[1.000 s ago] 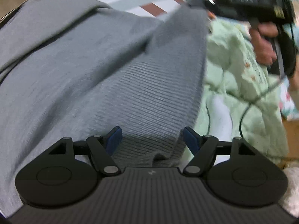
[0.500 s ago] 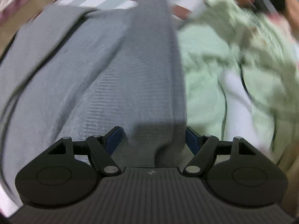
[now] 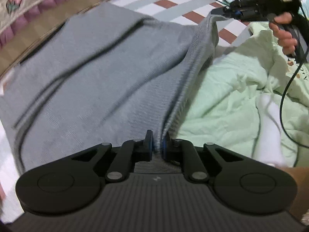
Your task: Fold clothes
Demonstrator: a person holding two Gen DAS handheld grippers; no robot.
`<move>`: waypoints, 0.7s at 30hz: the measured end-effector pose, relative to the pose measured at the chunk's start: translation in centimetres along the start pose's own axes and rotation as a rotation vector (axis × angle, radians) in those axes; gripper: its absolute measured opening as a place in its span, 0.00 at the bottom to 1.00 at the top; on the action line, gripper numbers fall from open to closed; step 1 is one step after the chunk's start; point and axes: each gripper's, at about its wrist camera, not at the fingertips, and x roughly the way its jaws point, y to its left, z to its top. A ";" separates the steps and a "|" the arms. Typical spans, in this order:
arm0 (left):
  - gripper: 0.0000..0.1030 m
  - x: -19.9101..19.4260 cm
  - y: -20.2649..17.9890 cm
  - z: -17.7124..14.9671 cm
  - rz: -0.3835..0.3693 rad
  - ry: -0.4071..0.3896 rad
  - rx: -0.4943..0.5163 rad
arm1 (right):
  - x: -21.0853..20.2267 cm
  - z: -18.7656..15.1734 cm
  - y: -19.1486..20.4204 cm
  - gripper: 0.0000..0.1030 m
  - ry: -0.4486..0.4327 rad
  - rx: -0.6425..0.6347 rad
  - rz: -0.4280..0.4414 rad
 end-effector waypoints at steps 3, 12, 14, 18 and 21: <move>0.09 0.3 -0.7 -0.4 0.016 -0.019 -0.006 | -0.9 -2.3 -0.9 0.64 -0.002 0.134 -0.046; 0.09 -0.4 -1.0 -1.7 0.026 -0.095 -0.086 | -0.7 -9.6 -3.6 0.67 -0.018 0.519 0.099; 0.09 -1.2 -0.9 -2.2 0.010 -0.152 -0.112 | -0.1 -9.7 -2.6 0.30 0.014 0.437 0.139; 0.10 -2.3 -0.8 -3.1 0.010 -0.189 -0.170 | -1.9 -9.8 -0.5 0.09 -0.049 0.325 0.282; 0.12 -2.7 -1.5 -3.7 0.040 -0.166 -0.137 | -4.4 -9.2 0.6 0.09 -0.151 0.252 0.371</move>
